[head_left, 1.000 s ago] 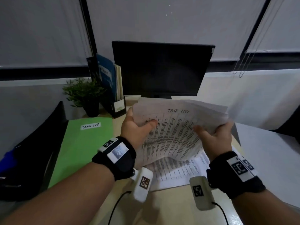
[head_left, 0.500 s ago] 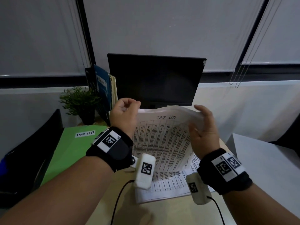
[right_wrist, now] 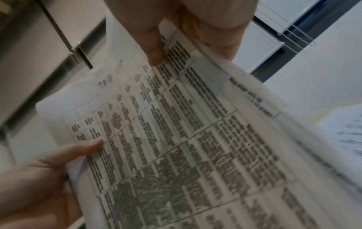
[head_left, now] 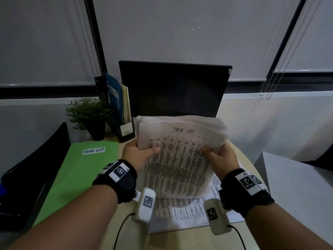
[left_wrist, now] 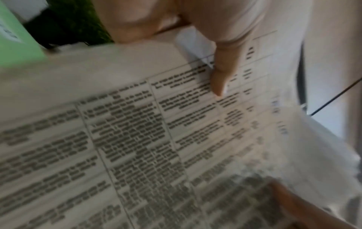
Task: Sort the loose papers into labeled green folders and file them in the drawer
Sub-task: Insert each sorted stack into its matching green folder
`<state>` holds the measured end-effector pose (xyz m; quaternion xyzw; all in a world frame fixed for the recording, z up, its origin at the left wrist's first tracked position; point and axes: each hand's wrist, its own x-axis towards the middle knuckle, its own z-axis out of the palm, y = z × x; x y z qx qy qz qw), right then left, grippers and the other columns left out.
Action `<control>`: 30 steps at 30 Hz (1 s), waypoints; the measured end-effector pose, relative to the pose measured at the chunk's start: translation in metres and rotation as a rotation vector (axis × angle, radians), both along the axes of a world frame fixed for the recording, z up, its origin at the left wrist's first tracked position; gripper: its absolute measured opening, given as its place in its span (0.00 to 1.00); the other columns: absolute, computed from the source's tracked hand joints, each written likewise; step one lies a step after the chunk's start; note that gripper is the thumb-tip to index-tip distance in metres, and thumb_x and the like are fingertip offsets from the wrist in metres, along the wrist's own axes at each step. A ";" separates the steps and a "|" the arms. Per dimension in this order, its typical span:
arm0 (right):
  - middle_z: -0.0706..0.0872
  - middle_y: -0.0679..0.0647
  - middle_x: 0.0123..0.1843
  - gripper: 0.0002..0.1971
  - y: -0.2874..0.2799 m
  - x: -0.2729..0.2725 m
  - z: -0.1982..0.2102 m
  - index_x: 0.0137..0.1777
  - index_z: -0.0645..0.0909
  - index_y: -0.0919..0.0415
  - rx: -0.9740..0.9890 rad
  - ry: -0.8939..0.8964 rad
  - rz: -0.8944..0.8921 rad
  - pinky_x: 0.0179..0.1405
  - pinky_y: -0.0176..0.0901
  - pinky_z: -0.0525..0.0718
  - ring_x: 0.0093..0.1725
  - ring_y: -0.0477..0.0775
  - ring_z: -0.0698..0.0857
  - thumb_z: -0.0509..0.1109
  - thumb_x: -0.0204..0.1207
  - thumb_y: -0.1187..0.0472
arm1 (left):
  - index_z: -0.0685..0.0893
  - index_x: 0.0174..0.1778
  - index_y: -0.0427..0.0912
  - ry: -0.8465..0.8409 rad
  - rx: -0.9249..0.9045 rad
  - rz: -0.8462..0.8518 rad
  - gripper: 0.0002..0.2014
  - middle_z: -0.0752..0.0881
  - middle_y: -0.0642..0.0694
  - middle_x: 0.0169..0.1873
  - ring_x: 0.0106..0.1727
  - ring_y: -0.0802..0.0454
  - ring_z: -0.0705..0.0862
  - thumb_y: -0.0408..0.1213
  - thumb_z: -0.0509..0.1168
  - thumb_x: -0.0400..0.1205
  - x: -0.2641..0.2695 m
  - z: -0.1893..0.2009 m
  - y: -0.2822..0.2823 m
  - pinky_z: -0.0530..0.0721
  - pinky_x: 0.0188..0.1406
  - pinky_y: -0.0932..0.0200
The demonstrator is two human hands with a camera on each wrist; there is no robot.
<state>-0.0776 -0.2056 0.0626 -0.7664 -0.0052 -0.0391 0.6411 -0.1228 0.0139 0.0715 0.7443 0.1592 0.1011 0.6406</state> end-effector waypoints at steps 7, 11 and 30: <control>0.88 0.47 0.48 0.13 -0.002 0.003 0.030 0.51 0.78 0.46 0.110 -0.192 -0.192 0.55 0.59 0.86 0.51 0.54 0.87 0.72 0.75 0.65 | 0.86 0.53 0.45 -0.184 -0.127 0.026 0.13 0.90 0.49 0.49 0.51 0.54 0.87 0.31 0.74 0.74 -0.005 0.026 -0.034 0.88 0.49 0.55; 0.82 0.51 0.56 0.25 -0.011 -0.005 0.030 0.61 0.67 0.49 0.098 -0.141 -0.200 0.52 0.53 0.87 0.55 0.55 0.84 0.75 0.70 0.64 | 0.85 0.54 0.47 -0.180 -0.048 0.010 0.14 0.89 0.51 0.47 0.50 0.56 0.88 0.35 0.75 0.73 -0.003 0.018 -0.043 0.87 0.46 0.57; 0.85 0.44 0.30 0.12 -0.062 -0.018 0.106 0.50 0.85 0.54 -0.447 -0.537 0.003 0.31 0.23 0.75 0.33 0.42 0.82 0.80 0.67 0.65 | 0.87 0.36 0.51 0.121 0.460 -0.261 0.04 0.87 0.54 0.37 0.43 0.56 0.85 0.43 0.75 0.73 -0.003 0.020 -0.017 0.80 0.40 0.59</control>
